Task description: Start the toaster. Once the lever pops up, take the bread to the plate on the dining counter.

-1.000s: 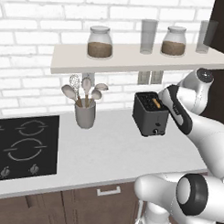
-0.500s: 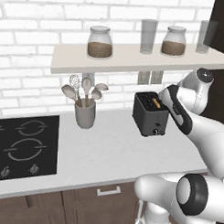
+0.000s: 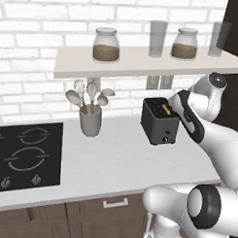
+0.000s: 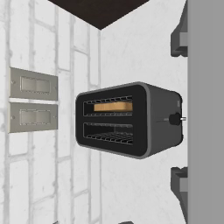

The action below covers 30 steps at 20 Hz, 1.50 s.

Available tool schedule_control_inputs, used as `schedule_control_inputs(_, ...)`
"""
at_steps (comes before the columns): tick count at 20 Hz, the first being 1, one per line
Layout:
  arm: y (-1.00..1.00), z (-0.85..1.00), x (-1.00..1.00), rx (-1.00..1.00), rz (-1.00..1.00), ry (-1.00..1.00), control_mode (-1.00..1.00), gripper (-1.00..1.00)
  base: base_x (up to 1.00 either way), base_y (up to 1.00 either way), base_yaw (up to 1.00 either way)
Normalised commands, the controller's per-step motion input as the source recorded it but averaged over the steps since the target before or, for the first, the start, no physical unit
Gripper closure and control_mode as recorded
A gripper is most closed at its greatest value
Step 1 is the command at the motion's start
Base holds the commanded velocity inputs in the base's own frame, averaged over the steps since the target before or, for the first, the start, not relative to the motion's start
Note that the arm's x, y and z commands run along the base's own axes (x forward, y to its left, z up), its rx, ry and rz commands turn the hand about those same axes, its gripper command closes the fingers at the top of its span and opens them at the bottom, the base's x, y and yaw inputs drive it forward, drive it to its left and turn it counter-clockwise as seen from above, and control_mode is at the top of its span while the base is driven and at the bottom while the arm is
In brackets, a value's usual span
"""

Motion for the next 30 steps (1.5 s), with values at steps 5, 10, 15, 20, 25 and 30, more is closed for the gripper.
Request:
schedule_control_inputs(5, 0.0, 0.0, 0.0, 0.0, 0.0, 0.0, -1.0, -1.0, 0.0, 0.0, 0.0)
schedule_control_inputs(10, 0.0, 0.0, 0.0, 0.0, 0.0, 0.0, -1.0, -1.0, 0.0, 0.0, 0.0)
schedule_control_inputs(15, 0.0, 0.0, 0.0, 0.0, 0.0, 0.0, -1.0, -1.0, 0.0, 0.0, 0.0)
schedule_control_inputs(20, 0.0, 0.0, 0.0, 0.0, 0.0, 0.0, -1.0, -1.0, 0.0, 0.0, 0.0)
schedule_control_inputs(25, 0.0, 0.0, 0.0, 0.0, 0.0, 0.0, -1.0, -1.0, 0.0, 0.0, 0.0)
schedule_control_inputs(30, 0.0, 0.0, 0.0, 0.0, 0.0, 0.0, -1.0, -1.0, 0.0, 0.0, 0.0)
